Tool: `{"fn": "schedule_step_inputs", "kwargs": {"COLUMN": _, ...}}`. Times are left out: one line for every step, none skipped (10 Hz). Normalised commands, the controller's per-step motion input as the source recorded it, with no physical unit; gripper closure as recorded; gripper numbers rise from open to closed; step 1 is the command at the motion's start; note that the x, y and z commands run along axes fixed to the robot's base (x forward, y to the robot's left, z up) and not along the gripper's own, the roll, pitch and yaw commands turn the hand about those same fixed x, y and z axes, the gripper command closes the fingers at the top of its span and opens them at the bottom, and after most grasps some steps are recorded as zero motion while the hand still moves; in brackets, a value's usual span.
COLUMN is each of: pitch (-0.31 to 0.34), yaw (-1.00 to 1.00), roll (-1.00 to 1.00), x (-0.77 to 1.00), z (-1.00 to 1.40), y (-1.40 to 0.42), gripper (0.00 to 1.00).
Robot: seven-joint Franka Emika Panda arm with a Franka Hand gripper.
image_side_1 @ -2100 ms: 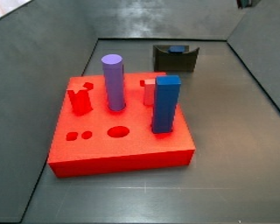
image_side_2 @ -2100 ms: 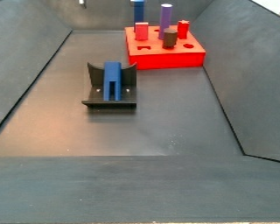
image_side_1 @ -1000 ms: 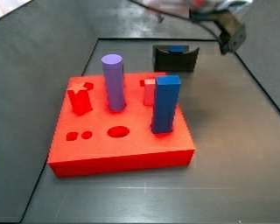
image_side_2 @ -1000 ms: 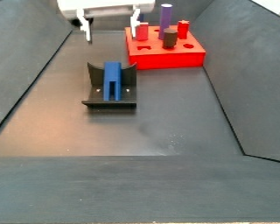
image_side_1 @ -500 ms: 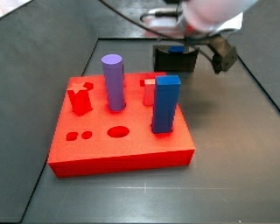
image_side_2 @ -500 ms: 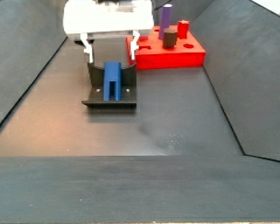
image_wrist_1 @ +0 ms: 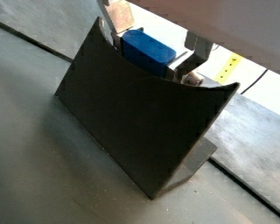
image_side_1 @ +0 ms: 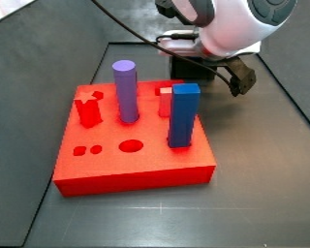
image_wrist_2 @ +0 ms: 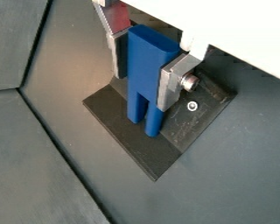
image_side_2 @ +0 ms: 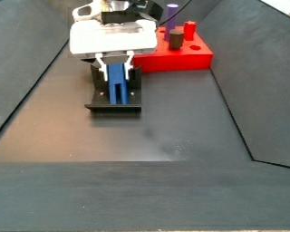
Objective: Pick up the square-circle object. Move up. Rotate the square-circle object. Place the square-circle object on the fixture. Regrasp the square-circle object. Move to above the board. Insert the square-circle object.
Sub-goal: Rotate the square-circle object.
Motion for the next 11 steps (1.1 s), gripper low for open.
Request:
{"fn": "schedule_step_inputs", "kwargs": {"pitch": 0.0, "yaw": 0.0, "roll": 0.0, "x": -0.8, "z": 1.0, "y": 0.11, "gripper": 1.0}}
{"fn": "schedule_step_inputs", "kwargs": {"pitch": -0.004, "yaw": 0.0, "roll": 0.0, "x": -0.8, "z": 1.0, "y": 0.11, "gripper": 1.0}}
{"fn": "schedule_step_inputs", "kwargs": {"pitch": -0.041, "yaw": 0.01, "roll": -0.05, "x": -0.79, "z": 1.0, "y": 0.1, "gripper": 1.0}}
{"fn": "schedule_step_inputs", "kwargs": {"pitch": -0.052, "yaw": 0.02, "roll": -0.07, "x": -0.79, "z": 1.0, "y": 0.1, "gripper": 1.0}}
{"fn": "schedule_step_inputs", "kwargs": {"pitch": -0.058, "yaw": 0.02, "roll": -0.07, "x": -0.79, "z": 1.0, "y": 0.09, "gripper": 1.0}}
{"fn": "schedule_step_inputs", "kwargs": {"pitch": -0.063, "yaw": 0.01, "roll": -0.07, "x": -0.8, "z": 1.0, "y": 0.09, "gripper": 1.0}}
{"fn": "schedule_step_inputs", "kwargs": {"pitch": -0.063, "yaw": 0.0, "roll": -0.08, "x": -0.8, "z": 1.0, "y": 0.08, "gripper": 1.0}}
{"fn": "schedule_step_inputs", "kwargs": {"pitch": -0.062, "yaw": -0.01, "roll": -0.08, "x": -0.8, "z": 1.0, "y": 0.08, "gripper": 1.0}}
{"fn": "schedule_step_inputs", "kwargs": {"pitch": -0.059, "yaw": -0.01, "roll": -0.08, "x": -0.8, "z": 1.0, "y": 0.07, "gripper": 1.0}}
{"fn": "schedule_step_inputs", "kwargs": {"pitch": -0.047, "yaw": -0.03, "roll": -0.09, "x": -0.79, "z": 1.0, "y": 0.06, "gripper": 1.0}}
{"fn": "schedule_step_inputs", "kwargs": {"pitch": -0.04, "yaw": -0.04, "roll": -0.09, "x": -0.79, "z": 1.0, "y": 0.06, "gripper": 1.0}}
